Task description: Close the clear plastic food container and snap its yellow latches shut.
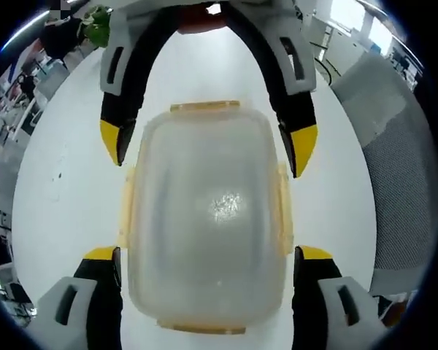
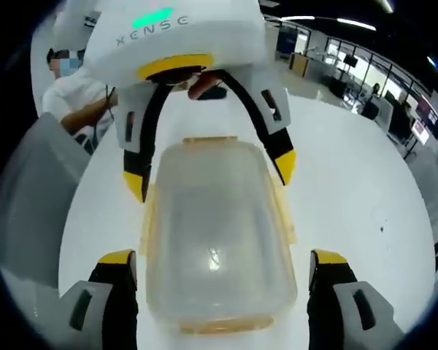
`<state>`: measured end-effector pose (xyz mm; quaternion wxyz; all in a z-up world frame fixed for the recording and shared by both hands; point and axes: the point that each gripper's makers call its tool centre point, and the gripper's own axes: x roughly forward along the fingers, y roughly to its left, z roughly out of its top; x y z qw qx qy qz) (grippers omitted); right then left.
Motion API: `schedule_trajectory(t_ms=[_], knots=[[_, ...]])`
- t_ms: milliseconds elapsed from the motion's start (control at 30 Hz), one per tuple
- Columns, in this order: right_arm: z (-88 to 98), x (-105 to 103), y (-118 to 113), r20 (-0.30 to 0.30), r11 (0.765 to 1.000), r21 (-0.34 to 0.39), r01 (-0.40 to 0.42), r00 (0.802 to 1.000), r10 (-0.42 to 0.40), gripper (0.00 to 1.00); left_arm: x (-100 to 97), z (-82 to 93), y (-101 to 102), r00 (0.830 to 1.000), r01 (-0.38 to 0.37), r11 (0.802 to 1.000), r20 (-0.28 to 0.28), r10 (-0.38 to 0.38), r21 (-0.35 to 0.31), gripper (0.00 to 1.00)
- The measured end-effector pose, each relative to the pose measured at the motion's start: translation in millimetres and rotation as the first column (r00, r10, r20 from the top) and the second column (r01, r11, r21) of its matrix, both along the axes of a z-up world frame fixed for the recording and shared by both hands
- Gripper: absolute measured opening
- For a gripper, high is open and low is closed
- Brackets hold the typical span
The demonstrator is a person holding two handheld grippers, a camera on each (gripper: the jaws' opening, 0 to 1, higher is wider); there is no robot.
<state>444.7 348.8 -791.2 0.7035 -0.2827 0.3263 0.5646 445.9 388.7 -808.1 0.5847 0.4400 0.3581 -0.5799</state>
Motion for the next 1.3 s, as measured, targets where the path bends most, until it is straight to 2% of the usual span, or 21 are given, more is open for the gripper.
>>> schedule_trajectory(t_ms=[100, 267, 433, 500, 600, 700, 767, 900, 967, 1133, 1167, 1300], knots=[[2.2, -0.7, -0.9, 0.003, 1.0, 0.025, 0.014, 1.0, -0.014, 1.0, -0.7, 3.6, 1.1, 1.0, -0.031, 0.999, -0.002, 0.031, -0.032, 0.99], [8.1, -3.1, -0.4, 0.006, 0.996, 0.071, 0.044, 0.999, -0.045, 0.99, -0.6, 12.7, -2.8, 0.997, -0.076, 0.989, 0.011, 0.078, -0.126, 0.99], [14.4, -2.8, 1.5, 0.019, 0.989, 0.122, 0.082, 0.996, -0.084, 0.99, -1.6, 13.9, 1.6, 0.993, -0.119, 0.98, 0.003, 0.121, -0.159, 0.99], [17.9, -0.9, 1.2, 0.043, 0.986, 0.137, 0.096, 0.994, -0.102, 0.98, -0.5, 16.1, 3.8, 0.987, -0.156, 0.971, -0.002, 0.159, -0.183, 0.99], [20.7, -1.6, 0.5, 0.048, 0.98, 0.159, 0.122, 0.99, -0.132, 0.98, 0.1, 22.1, 3.3, 0.98, -0.193, 0.954, 0.003, 0.199, -0.229, 0.99], [21.4, -2.3, -2.0, 0.062, 0.973, 0.178, 0.147, 0.985, -0.161, 0.98, -0.8, 23.4, 5.2, 0.974, -0.216, 0.945, 0.007, 0.225, -0.246, 0.99], [23.7, -1.9, -3.7, 0.074, 0.965, 0.194, 0.174, 0.979, -0.191, 0.97, 1.0, 26.0, 6.1, 0.967, -0.241, 0.932, 0.011, 0.253, -0.27, 0.99], [28.4, 1.3, -8.2, 0.078, 0.941, 0.245, 0.233, 0.963, -0.259, 0.97, 3.9, 33.5, 7.0, 0.94, -0.326, 0.88, -0.022, 0.34, -0.346, 0.98], [31.0, 0.8, -9.2, 0.073, 0.93, 0.27, 0.251, 0.957, -0.28, 0.97, 3.3, 34.5, 9.1, 0.934, -0.341, 0.867, -0.029, 0.355, -0.364, 0.99], [38.4, 4.4, -14.6, 0.046, 0.878, 0.342, 0.335, 0.927, -0.371, 0.97, 0.8, 32.8, 15.0, 0.917, -0.381, 0.837, -0.047, 0.395, -0.394, 0.99], [41.2, 5.2, -15.3, 0.037, 0.86, 0.367, 0.354, 0.919, -0.394, 0.97, 0.7, 33.1, 16.0, 0.911, -0.394, 0.825, -0.051, 0.41, -0.405, 0.99], [45.8, 5.8, -18.8, 0.025, 0.825, 0.407, 0.391, 0.898, -0.438, 0.98, 1.0, 36.7, 17.2, 0.89, -0.431, 0.78, -0.071, 0.451, -0.454, 0.99]])
